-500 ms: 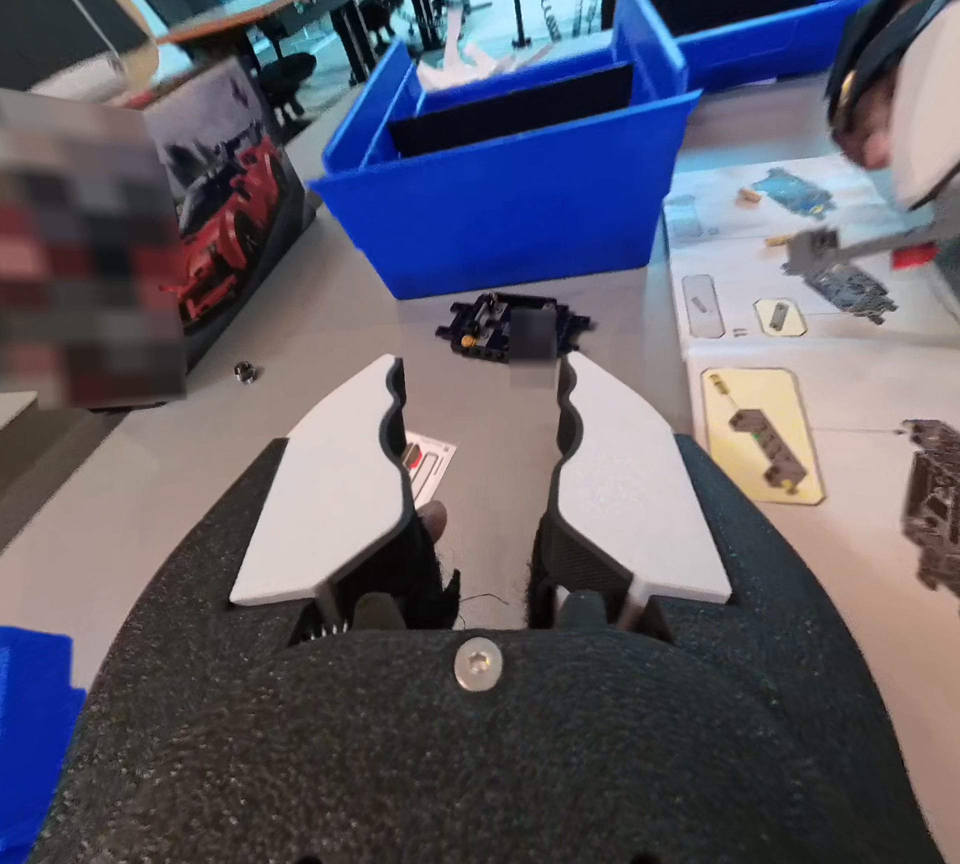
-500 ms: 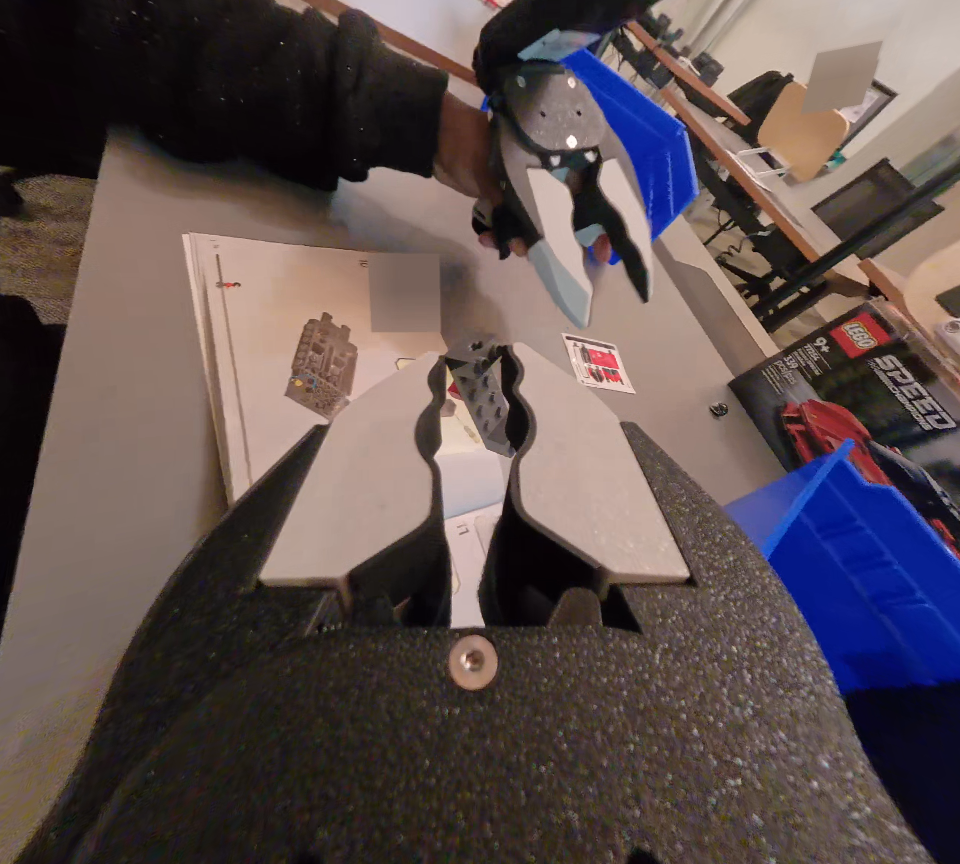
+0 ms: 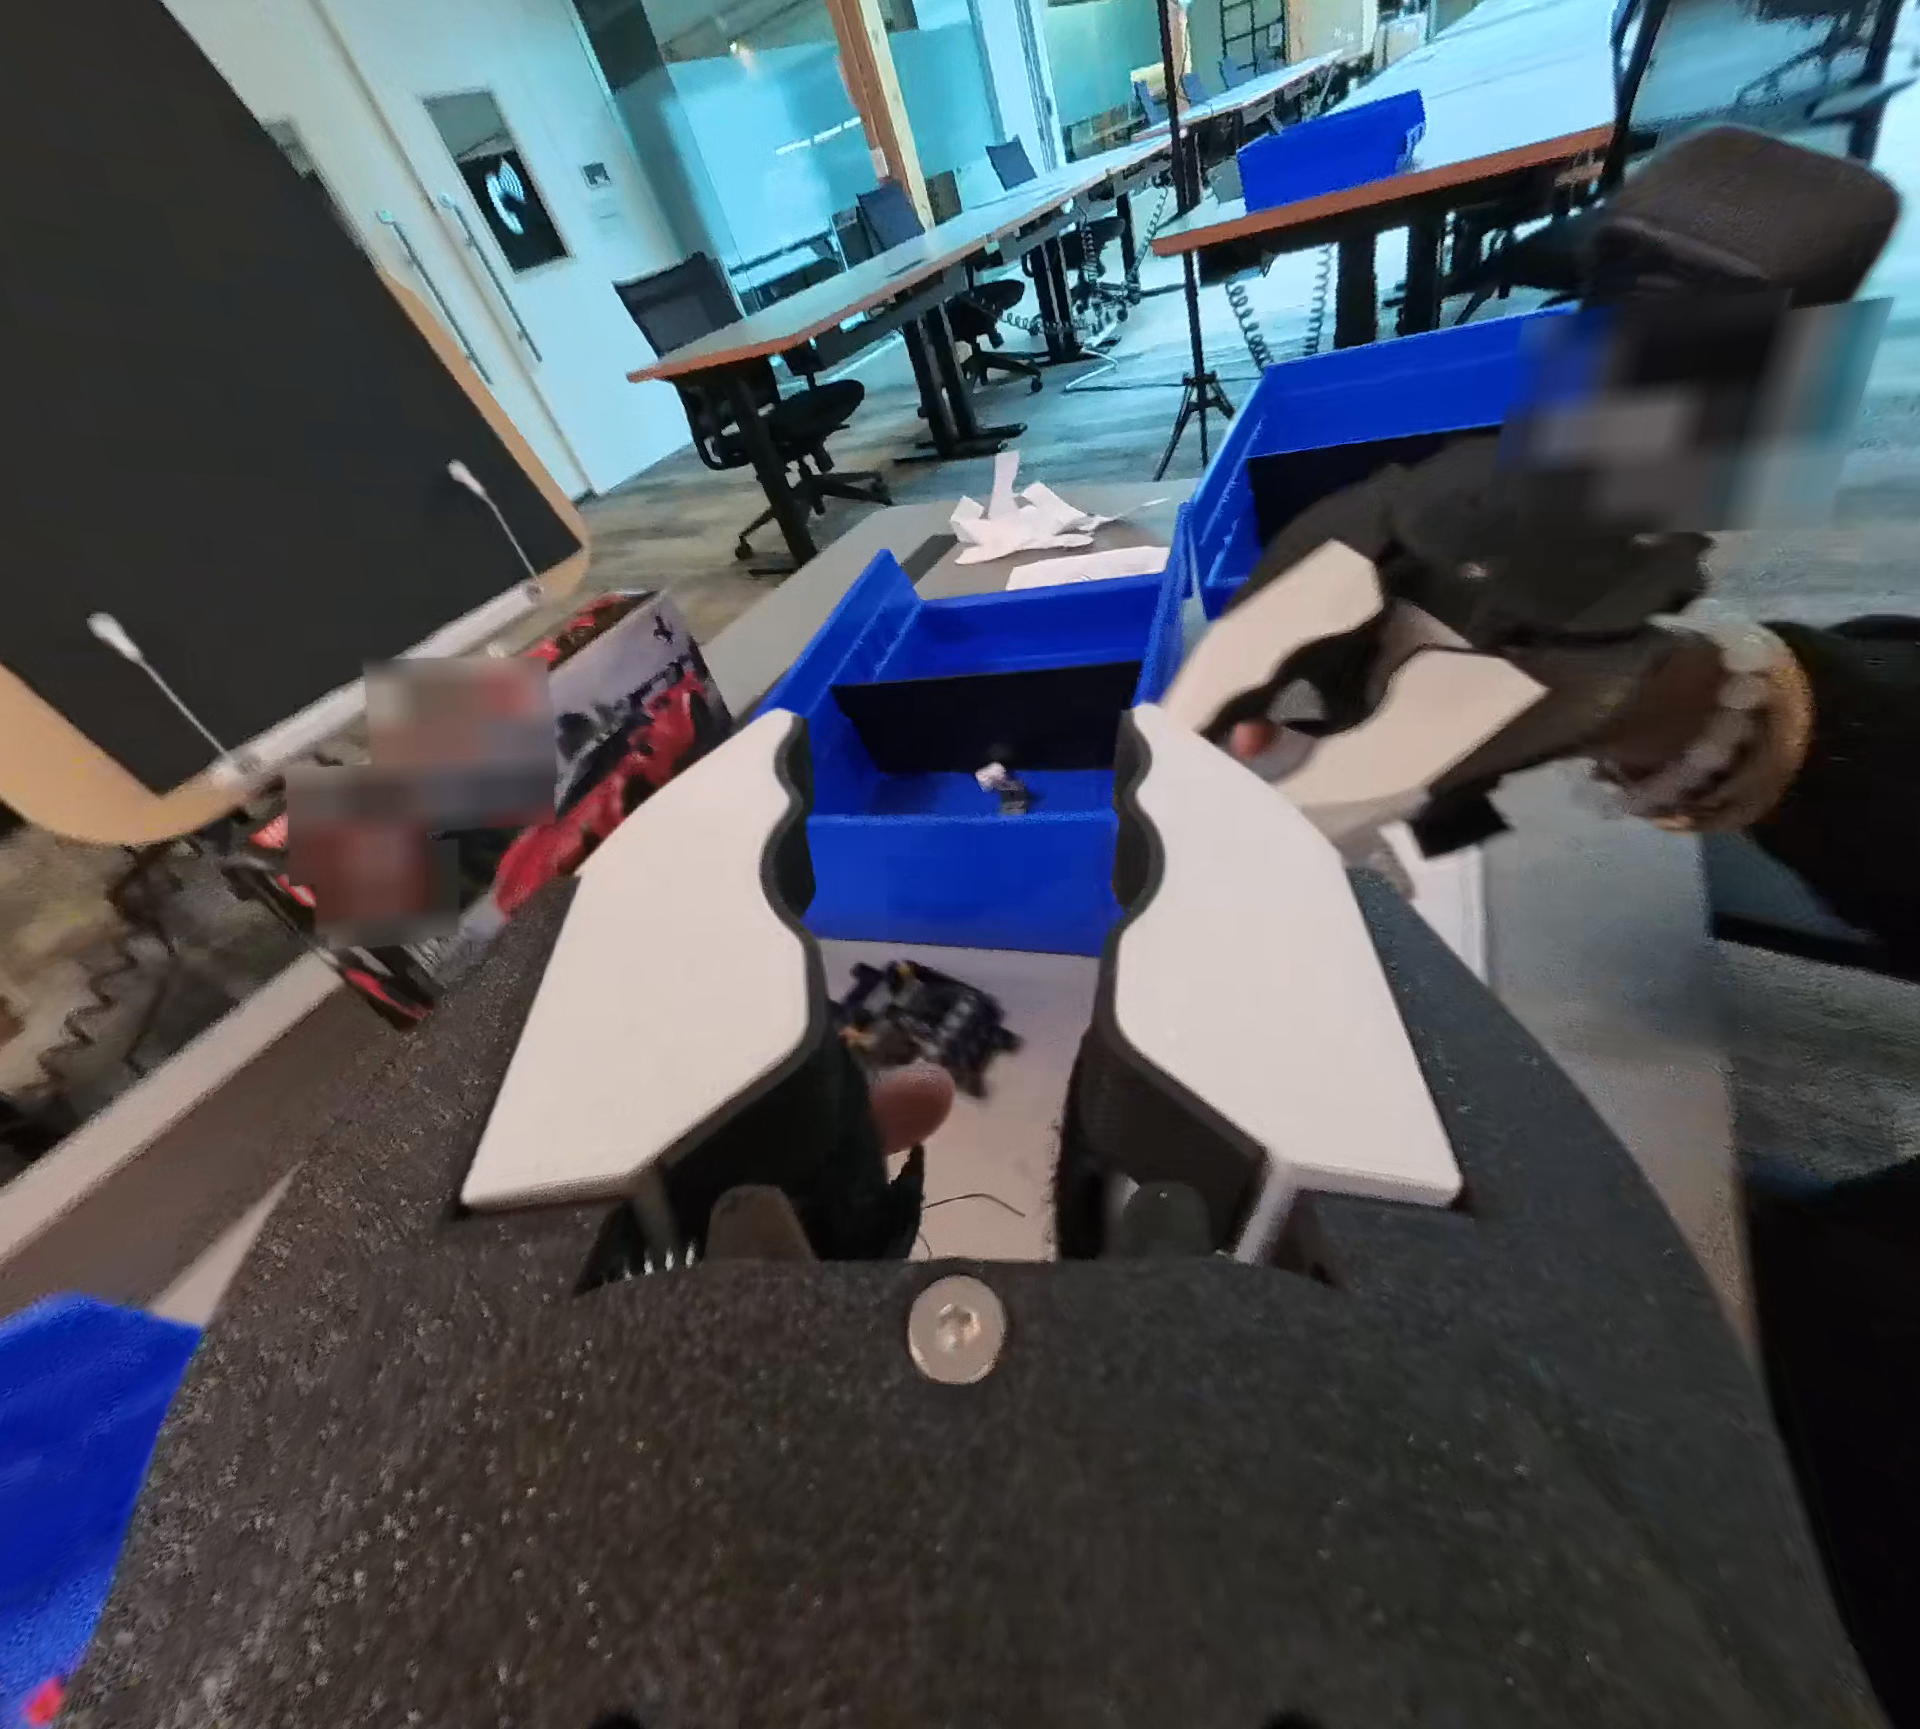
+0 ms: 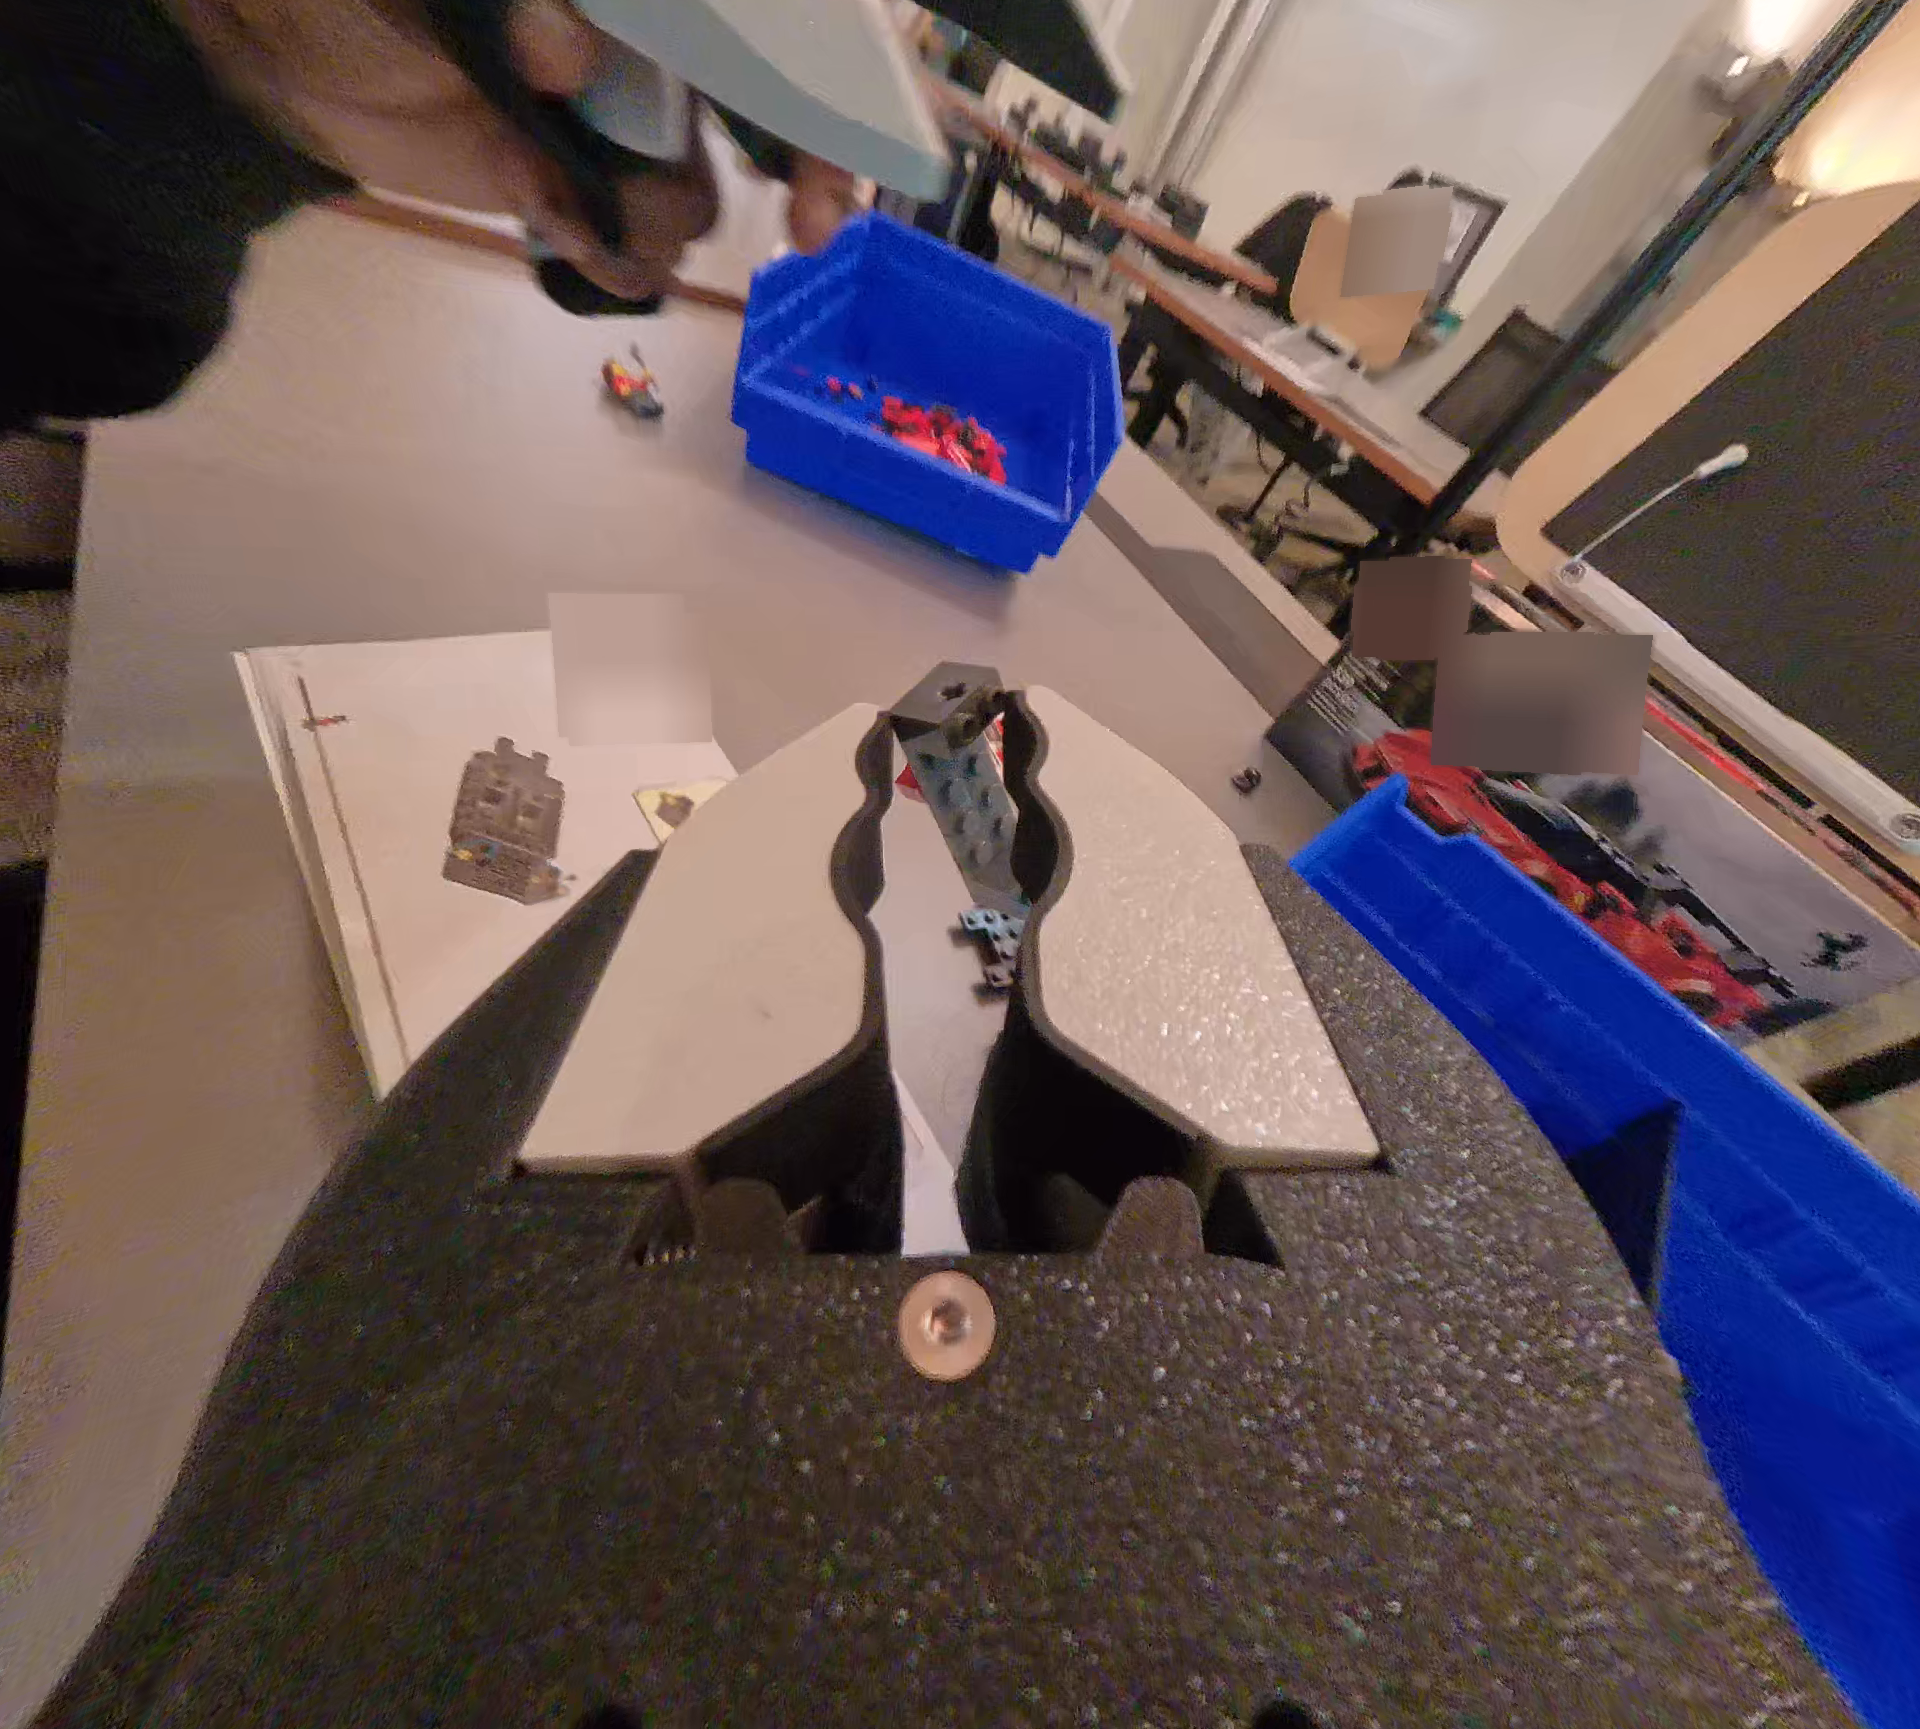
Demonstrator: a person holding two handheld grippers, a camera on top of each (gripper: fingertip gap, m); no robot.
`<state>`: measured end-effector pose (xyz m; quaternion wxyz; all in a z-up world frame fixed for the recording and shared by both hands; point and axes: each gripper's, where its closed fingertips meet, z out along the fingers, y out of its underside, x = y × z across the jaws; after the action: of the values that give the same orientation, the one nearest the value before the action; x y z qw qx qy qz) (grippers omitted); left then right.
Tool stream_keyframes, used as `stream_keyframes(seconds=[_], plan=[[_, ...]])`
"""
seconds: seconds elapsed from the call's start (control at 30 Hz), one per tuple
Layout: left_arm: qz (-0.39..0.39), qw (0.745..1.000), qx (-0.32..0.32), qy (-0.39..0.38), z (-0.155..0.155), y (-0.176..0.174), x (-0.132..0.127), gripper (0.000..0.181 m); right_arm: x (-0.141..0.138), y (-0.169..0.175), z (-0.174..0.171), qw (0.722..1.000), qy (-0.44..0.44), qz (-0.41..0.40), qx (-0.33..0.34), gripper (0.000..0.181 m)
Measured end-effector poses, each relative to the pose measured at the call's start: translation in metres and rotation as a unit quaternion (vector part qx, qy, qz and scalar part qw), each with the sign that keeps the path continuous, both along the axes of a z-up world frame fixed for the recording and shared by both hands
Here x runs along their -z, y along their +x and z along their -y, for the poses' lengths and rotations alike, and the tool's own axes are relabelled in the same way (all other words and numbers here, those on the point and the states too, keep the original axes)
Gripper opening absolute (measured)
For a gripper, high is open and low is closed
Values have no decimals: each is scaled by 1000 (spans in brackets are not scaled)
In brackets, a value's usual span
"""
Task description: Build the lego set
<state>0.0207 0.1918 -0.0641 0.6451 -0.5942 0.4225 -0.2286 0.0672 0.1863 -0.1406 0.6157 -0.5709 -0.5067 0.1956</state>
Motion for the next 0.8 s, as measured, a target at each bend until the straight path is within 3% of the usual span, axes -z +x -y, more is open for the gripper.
stream_keyframes(seconds=[0.1, 0.2, 0.3, 0.4, 0.47, 0.57, 0.8], plan=[[4, 998, -12, -58, 5, -13, 20, 57, -15, 0, -13, 998, 19, 44, 28, 20], [46, 997, -5, -62, 9, -19, 29, 53, -36, -11, -4, 998, 48, 28, -3, 20], [17, 999, 8, -39, 13, -10, 44, 54, -54, -17, 19, 995, 10, -77, -64, 21], [-8, 1000, 12, 0, 20, 12, 54, 54, -66, -11, 35, 970, -82, -190, -128, 20], [-35, 999, 27, 25, 31, 28, 60, 53, -70, -6, 43, 952, -131, -223, -164, 20], [-44, 997, 16, 54, 36, 40, 56, 49, -63, -9, 48, 949, -163, -202, -178, 20], [-28, 998, 24, 45, 44, 48, 52, 32, -52, -15, 53, 967, -143, -145, -153, 20]])
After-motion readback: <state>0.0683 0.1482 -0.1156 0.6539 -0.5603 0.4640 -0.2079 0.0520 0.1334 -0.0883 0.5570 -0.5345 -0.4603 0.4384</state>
